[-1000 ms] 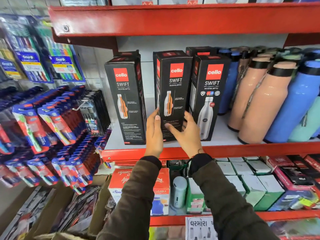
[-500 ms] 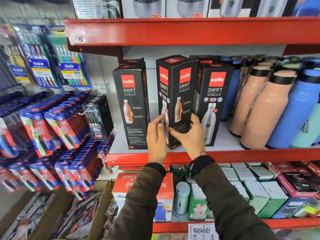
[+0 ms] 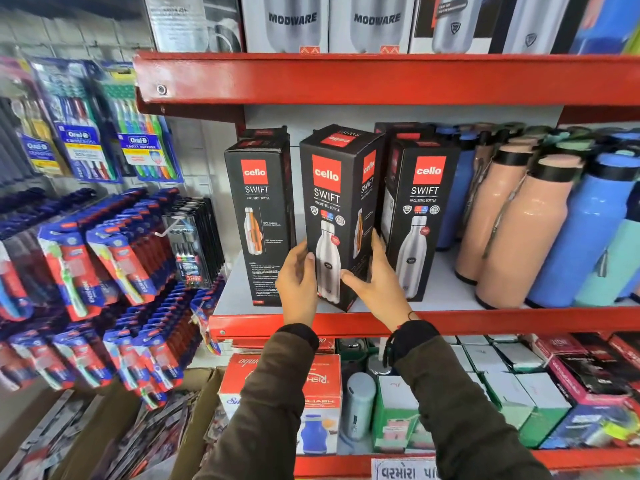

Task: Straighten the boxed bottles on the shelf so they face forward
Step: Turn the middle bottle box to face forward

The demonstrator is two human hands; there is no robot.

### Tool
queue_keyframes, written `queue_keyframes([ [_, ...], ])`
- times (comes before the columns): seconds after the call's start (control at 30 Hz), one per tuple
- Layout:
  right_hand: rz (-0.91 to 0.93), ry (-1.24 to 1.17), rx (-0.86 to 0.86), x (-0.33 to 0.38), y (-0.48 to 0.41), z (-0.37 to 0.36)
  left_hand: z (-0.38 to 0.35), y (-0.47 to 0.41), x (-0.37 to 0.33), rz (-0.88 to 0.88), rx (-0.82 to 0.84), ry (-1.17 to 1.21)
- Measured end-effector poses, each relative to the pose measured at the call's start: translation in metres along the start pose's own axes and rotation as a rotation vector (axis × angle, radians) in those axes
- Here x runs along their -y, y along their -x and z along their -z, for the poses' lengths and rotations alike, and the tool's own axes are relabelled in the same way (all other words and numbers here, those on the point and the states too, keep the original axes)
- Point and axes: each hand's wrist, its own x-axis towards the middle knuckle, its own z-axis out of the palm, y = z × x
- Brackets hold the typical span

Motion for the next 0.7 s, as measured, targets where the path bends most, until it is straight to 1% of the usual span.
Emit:
queue_keyframes([
  [0.1, -0.006, 0.028, 0.059, -0.004, -0.002, 0.001, 0.003, 0.002, 0.001, 0.01, -0.019, 0.013],
  [0.23, 0.015, 0.069, 0.055, -0.012, -0.005, -0.002, 0.001, 0.009, 0.0, 0.018, -0.039, 0.047],
  [0.37, 0.006, 0.092, 0.012, -0.013, -0.007, -0.002, -0.003, 0.01, -0.001, 0.032, -0.053, 0.045],
  [0.53, -0.018, 0.059, -0.036, -0.021, -0.012, -0.007, -0.008, 0.009, 0.003, 0.058, -0.065, 0.022],
  [0.7, -0.029, 0.068, -0.04, -0.029, -0.018, -0.011, -0.01, 0.009, 0.003, 0.074, -0.083, 0.009],
])
